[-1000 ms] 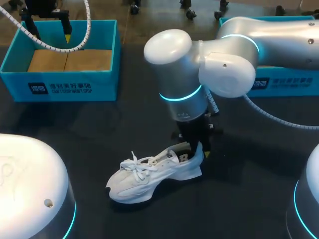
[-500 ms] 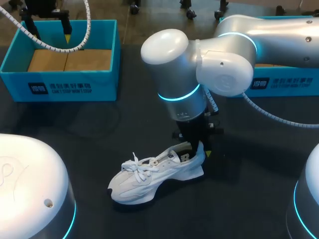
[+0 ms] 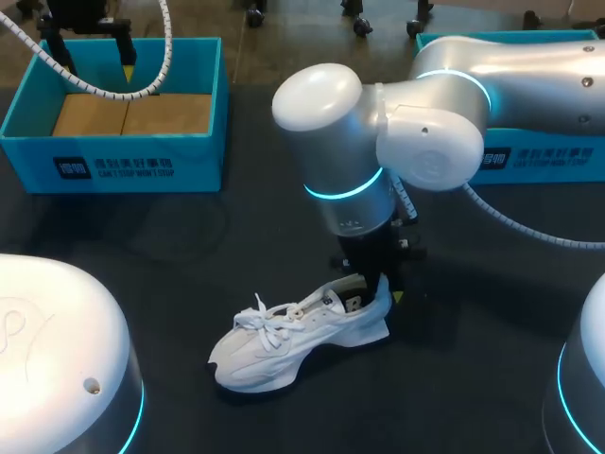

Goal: Take the shoe out of the shoebox, open the shoe tongue, remove and reinsert the insole, then place the shoe into the shoebox

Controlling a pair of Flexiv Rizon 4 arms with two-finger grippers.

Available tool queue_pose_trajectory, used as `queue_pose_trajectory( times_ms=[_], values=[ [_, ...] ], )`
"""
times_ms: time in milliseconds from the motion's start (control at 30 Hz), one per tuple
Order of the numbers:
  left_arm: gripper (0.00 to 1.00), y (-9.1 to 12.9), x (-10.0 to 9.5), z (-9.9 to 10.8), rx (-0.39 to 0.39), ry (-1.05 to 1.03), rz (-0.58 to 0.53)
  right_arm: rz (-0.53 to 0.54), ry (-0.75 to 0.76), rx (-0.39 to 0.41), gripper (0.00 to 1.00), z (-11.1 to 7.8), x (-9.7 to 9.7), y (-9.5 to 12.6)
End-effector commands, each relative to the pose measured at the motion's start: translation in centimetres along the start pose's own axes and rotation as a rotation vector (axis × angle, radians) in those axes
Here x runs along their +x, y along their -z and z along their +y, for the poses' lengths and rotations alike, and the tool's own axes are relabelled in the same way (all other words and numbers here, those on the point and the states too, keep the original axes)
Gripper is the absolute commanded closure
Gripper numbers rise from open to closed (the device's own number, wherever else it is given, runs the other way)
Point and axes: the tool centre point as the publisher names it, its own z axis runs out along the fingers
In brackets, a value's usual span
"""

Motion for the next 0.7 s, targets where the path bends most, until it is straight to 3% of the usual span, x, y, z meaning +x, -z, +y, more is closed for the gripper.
queue_pose_trajectory(
  times_ms=[33,700],
  values=[
    [0.00,0.0,0.0,0.0,0.000,0.000,0.000,-0.005,-0.579,-0.013,1.00,-0.7,0.4,-0.3],
    [0.00,0.0,0.0,0.0,0.000,0.000,0.000,-0.023,-0.638,-0.027,1.00,-0.7,0.5,-1.5]
  ],
)
